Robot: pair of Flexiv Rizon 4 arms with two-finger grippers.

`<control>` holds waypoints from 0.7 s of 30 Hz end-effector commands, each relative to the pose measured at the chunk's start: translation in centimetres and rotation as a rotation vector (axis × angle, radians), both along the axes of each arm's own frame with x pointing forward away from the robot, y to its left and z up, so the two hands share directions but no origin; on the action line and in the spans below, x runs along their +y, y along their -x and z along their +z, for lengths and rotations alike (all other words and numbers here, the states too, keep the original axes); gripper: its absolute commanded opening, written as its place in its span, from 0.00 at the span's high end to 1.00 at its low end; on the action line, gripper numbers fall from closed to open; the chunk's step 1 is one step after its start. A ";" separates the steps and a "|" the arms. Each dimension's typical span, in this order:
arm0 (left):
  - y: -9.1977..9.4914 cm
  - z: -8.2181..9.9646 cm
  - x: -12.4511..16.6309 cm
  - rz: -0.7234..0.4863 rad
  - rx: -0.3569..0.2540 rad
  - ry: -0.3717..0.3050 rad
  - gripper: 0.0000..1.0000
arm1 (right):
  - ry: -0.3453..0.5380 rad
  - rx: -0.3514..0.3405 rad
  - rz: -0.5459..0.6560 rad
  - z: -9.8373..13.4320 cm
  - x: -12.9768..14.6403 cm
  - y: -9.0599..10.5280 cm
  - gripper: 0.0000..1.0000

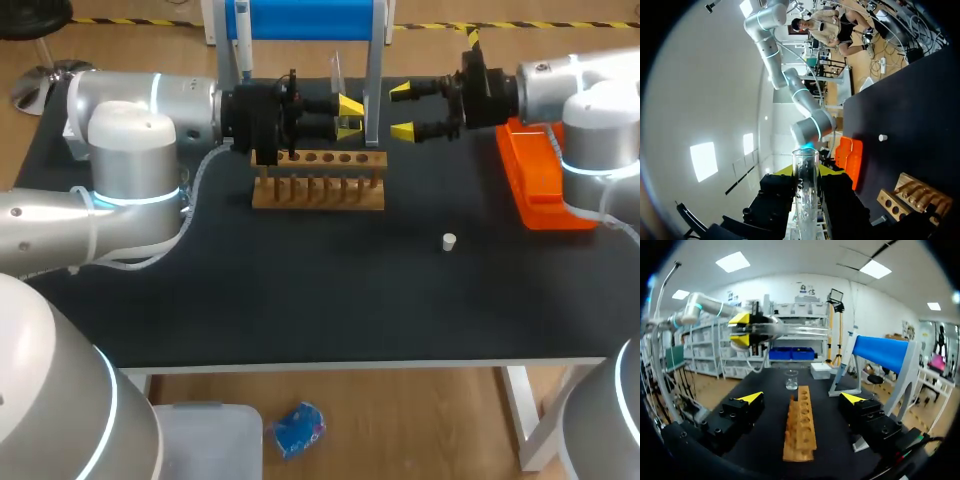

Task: Invert the test tube, pick up the pipette, mount the tip to pipette, aspirate from beaker and dispense into the tube, eject the tip, return the pipette, and cap with the stopper.

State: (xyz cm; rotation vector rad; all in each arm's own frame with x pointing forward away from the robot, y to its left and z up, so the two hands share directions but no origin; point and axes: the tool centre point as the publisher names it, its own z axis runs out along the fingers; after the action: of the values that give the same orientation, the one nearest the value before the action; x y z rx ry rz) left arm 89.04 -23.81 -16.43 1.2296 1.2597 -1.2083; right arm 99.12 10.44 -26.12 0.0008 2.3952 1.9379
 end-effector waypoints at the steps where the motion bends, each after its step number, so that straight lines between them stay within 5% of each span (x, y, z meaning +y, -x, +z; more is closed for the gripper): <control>1: 0.0 0.0 0.0 -0.001 -0.002 0.001 1.00 | 0.030 -0.254 0.097 -0.9 0.0 -0.5 0.00; 9: 0.0 0.0 0.0 -0.001 -0.002 0.001 1.00 | 0.056 -0.293 0.169 -1.5 0.4 -0.2 0.00; 15: 0.0 0.0 0.0 -0.001 -0.002 0.001 1.00 | 0.081 -0.202 0.125 -1.8 0.2 -0.2 0.00; 21: 0.0 0.0 0.0 -0.001 -0.002 0.001 1.00 | 0.078 -0.189 0.097 -1.8 -0.4 -0.1 0.00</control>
State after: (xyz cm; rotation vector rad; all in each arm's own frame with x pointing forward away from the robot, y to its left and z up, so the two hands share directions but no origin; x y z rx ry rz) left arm 89.05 -23.81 -16.43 1.2296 1.2598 -1.2083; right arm 99.58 10.27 -27.88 -0.2948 2.3894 1.8031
